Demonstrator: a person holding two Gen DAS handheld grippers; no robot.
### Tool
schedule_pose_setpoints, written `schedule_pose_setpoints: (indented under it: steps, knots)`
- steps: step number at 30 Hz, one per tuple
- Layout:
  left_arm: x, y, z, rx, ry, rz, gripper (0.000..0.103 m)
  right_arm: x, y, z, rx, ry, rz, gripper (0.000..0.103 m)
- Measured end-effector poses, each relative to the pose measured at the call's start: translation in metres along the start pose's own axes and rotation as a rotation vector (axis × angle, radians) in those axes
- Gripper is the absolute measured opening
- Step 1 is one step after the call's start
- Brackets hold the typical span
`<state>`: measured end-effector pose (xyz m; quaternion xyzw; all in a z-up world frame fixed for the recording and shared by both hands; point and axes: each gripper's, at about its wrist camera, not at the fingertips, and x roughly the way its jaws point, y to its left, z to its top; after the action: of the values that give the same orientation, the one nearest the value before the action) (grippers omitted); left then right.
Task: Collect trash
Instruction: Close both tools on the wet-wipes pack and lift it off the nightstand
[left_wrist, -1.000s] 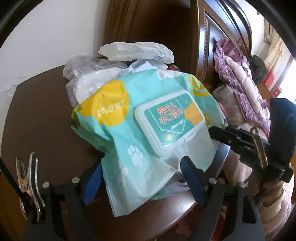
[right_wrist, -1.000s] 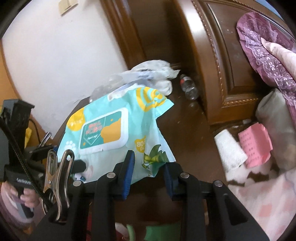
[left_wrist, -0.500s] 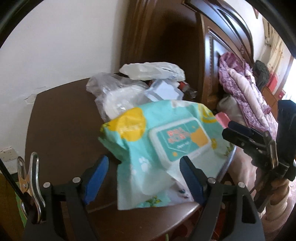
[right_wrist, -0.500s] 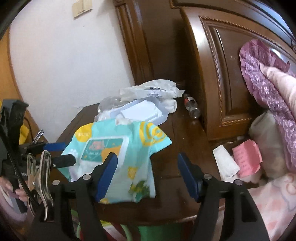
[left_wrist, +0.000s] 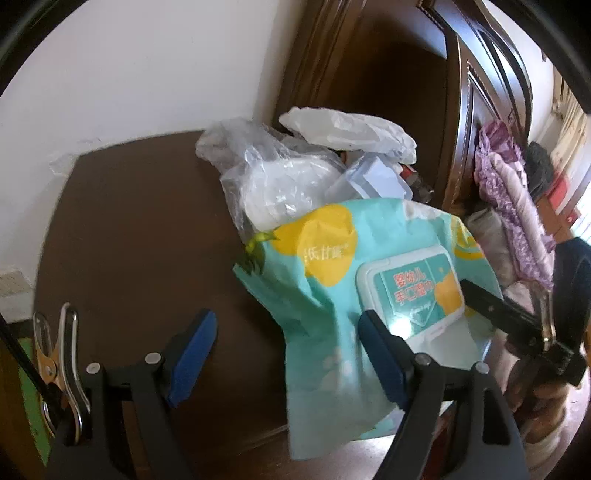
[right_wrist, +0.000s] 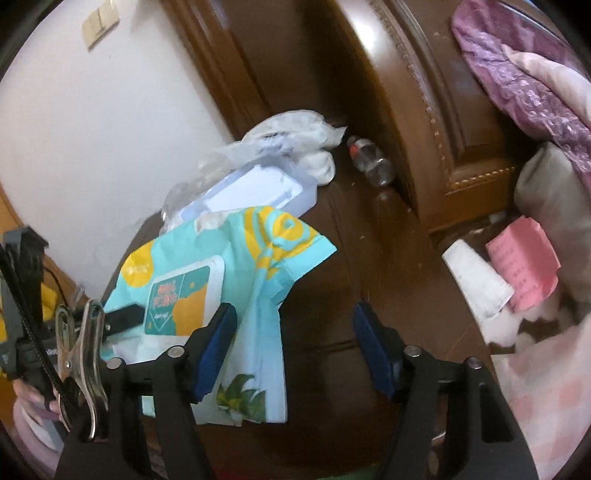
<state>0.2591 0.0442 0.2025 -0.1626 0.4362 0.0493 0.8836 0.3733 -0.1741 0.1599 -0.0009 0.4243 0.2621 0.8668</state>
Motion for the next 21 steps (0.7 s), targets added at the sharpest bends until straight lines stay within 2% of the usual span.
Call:
schedule_pose_setpoints:
  steps: [3,5,10,13,16,18,21]
  knots:
    - [0.003,-0.006,-0.003,0.021,-0.012,0.026,0.083,0.0,0.004,-0.003,-0.015,-0.019,-0.026,0.058]
    - [0.003,-0.009,-0.005,0.034,-0.023,0.047,0.083,0.0,0.009,-0.008,-0.021,-0.029,-0.013,0.042]
    - [0.002,-0.011,-0.009,0.051,-0.029,0.053,0.081,-0.001,0.009,-0.014,0.028,-0.057,0.011,0.03]
    - [0.0,-0.013,-0.014,0.064,-0.039,0.045,0.075,-0.003,0.01,-0.018,0.05,-0.071,0.022,0.025]
    - [-0.003,-0.014,-0.017,0.067,-0.047,0.039,0.068,-0.005,0.018,-0.022,0.032,-0.085,-0.007,0.021]
    - [-0.005,-0.015,-0.019,0.058,-0.047,0.017,0.054,-0.005,0.021,-0.025,0.022,-0.095,-0.02,0.021]
    - [-0.009,-0.016,-0.023,0.058,-0.049,0.002,0.045,-0.009,0.026,-0.031,0.015,-0.109,-0.03,0.02]
